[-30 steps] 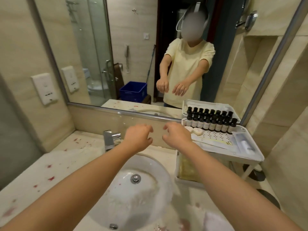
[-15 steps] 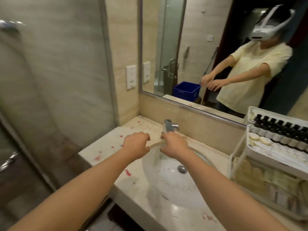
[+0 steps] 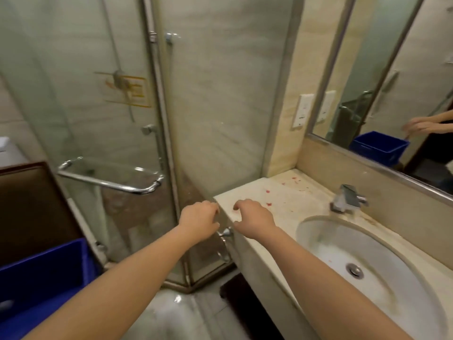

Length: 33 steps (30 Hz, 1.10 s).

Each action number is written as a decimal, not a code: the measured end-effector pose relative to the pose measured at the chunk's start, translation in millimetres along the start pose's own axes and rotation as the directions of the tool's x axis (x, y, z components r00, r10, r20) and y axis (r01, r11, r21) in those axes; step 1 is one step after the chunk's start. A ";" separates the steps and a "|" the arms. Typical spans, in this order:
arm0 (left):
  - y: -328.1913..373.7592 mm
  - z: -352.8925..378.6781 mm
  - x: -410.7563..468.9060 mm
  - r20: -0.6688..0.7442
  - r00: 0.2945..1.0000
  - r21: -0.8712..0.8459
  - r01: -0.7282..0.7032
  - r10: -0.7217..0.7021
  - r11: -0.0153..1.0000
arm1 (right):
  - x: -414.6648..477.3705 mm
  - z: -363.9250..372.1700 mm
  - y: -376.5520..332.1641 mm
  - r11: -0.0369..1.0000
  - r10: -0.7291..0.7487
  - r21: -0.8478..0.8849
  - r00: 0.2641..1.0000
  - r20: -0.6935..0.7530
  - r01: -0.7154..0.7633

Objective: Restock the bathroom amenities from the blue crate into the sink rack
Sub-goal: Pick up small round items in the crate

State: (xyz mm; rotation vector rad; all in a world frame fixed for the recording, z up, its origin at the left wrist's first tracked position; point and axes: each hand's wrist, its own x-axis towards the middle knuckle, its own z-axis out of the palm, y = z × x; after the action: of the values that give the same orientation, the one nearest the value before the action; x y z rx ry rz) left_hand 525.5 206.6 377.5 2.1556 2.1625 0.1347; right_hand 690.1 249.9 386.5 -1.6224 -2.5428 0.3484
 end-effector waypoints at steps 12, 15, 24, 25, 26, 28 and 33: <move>-143.0 1.3 -108.4 0.009 0.936 0.028 0.351 -0.351 0.936 | 14.7 55.9 -164.7 0.929 -0.361 -0.025 0.922 0.142 0.368; -165.2 1.4 -133.7 0.007 0.901 0.035 0.433 -0.433 0.901 | 17.5 67.0 -197.1 0.892 -0.439 -0.035 0.881 0.175 0.451; -222.3 5.1 -196.7 0.019 0.714 0.002 0.700 -0.699 0.715 | 42.7 99.0 -287.5 0.711 -0.679 0.005 0.684 0.268 0.704; -227.9 4.6 -202.1 0.013 0.690 0.002 0.724 -0.724 0.690 | 46.3 101.6 -297.7 0.686 -0.702 0.013 0.657 0.276 0.728; -233.5 3.7 -206.7 0.007 0.665 0.002 0.747 -0.747 0.665 | 50.0 104.1 -307.8 0.662 -0.723 0.020 0.631 0.282 0.749; -244.2 2.5 -213.6 -0.006 0.610 -0.004 0.793 -0.793 0.610 | 57.1 109.6 -326.2 0.613 -0.762 0.038 0.578 0.292 0.789; -259.1 5.7 -224.2 -0.008 0.475 -0.023 0.880 -0.880 0.475 | 74.1 124.7 -360.6 0.488 -0.838 0.064 0.447 0.312 0.871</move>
State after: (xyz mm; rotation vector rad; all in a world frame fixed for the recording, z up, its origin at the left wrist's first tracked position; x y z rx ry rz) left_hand 269.8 -18.4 339.7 0.7336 2.9341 0.0847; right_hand 314.8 154.2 352.6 -0.0567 -3.2288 0.3510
